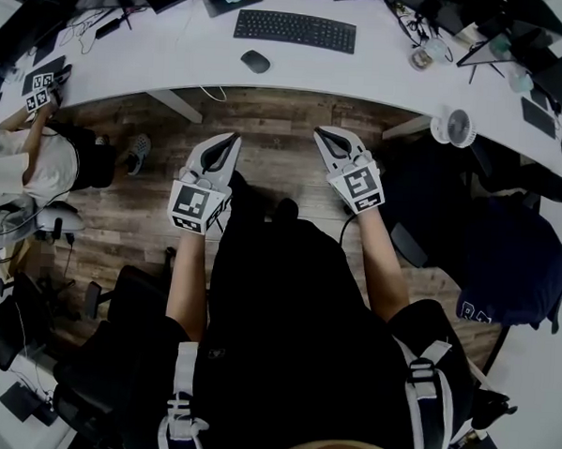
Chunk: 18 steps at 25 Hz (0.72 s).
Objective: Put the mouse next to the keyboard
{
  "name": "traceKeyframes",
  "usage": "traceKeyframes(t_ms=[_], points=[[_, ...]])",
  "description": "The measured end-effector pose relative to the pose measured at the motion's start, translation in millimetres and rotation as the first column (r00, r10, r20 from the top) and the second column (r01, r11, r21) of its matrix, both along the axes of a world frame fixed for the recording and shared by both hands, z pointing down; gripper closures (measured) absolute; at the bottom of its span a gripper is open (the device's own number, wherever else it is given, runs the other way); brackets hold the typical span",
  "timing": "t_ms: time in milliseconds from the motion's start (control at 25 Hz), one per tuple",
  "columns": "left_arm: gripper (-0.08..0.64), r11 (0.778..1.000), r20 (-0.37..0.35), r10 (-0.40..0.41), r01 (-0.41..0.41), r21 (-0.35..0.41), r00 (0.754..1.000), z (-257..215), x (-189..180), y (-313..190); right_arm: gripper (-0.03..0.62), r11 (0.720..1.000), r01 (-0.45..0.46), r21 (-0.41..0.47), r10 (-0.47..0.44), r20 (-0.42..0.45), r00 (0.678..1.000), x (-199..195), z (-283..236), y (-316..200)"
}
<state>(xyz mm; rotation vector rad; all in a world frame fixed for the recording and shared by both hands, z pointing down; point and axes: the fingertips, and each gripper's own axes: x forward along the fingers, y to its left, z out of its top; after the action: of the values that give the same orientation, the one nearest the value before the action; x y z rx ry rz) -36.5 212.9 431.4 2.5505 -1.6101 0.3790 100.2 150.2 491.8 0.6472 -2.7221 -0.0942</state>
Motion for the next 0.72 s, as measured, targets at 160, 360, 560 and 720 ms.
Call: traceKeyframes(t_ms=[160,360,560,720], points=[[0.563,1.0,-0.002,-0.015,0.015,0.002,1.0,0.9,-1.1,0.0,0.588,1.0,-0.006,0.012,0.006,-0.001,1.0,1.3,-2.1,-2.5],[0.563,1.0,-0.005,-0.023,0.023,0.001,1.0,0.4,-4.6,0.7,0.588,1.0,-0.004,0.023,0.004,0.001,1.0,-1.5,-4.8,-3.0],[0.563,1.0,-0.015,-0.018,0.018,0.012,1.0,-3.0,-2.9,1.1,0.575,0.999,0.006,0.032,-0.007,0.01,1.0,-2.8,-9.0,-2.4],[0.556,0.999,-0.019,-0.018,0.018,0.027,1.0,-5.7,-2.3,1.3,0.563,0.999,0.011,0.043,-0.012,0.019,1.0,-4.3,-11.2,-1.6]])
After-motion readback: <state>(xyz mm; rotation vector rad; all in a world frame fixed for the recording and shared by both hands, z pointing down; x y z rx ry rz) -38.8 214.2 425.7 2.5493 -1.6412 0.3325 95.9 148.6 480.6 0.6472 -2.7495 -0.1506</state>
